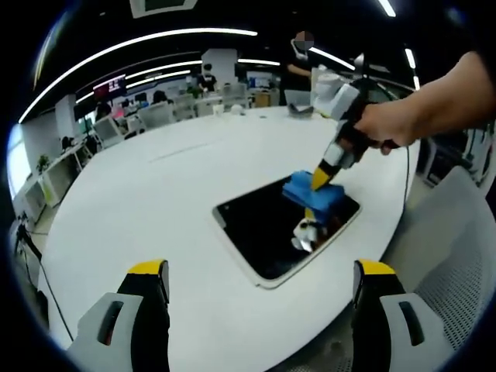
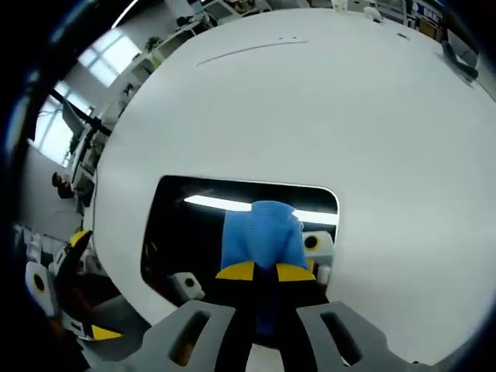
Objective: Wipe the mirror surface with the cleaning cloth until all visible marks leave the cleaned area.
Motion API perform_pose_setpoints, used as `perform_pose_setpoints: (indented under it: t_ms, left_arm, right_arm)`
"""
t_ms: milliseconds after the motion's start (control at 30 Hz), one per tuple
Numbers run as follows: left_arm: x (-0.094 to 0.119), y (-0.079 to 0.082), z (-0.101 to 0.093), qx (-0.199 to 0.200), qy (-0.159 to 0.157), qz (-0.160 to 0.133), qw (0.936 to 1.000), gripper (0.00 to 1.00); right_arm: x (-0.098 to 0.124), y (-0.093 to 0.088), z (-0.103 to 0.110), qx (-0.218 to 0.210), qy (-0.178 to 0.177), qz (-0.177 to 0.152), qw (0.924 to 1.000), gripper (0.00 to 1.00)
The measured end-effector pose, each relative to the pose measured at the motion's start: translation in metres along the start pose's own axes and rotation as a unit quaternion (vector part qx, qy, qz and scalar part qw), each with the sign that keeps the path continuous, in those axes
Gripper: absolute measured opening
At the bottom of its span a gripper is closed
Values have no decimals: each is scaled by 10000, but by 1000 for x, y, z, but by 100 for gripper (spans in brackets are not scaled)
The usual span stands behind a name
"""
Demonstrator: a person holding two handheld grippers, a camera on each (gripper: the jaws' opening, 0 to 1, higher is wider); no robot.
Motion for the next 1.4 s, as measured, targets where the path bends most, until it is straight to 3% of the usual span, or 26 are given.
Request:
perform_pose_setpoints:
  t_ms: [767, 1067, 1400]
  left_arm:
    - [2, 4, 1, 196, -60, -231, 9995, 99]
    - [0, 3, -2, 153, -104, -144, 9997, 99]
    - [-1, 3, -3, 94, -189, -136, 9997, 99]
  right_arm:
    - [15, -44, 9, -125, 226, -40, 9997, 2]
    - [21, -64, 13, -41, 316, -20, 9995, 2]
    - [23, -68, 12, -68, 372, 15, 9993, 2]
Point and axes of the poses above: the point that each gripper's makers call its tool centre point, and the gripper's own axes: x roughly backward along the fingers, z roughly to its left, y roughly out of its top, the point moved 8 cm from there along x, roughly backward along the fingers, and after that the axes turned 4 degrees about -z, right-handed, at the moved point
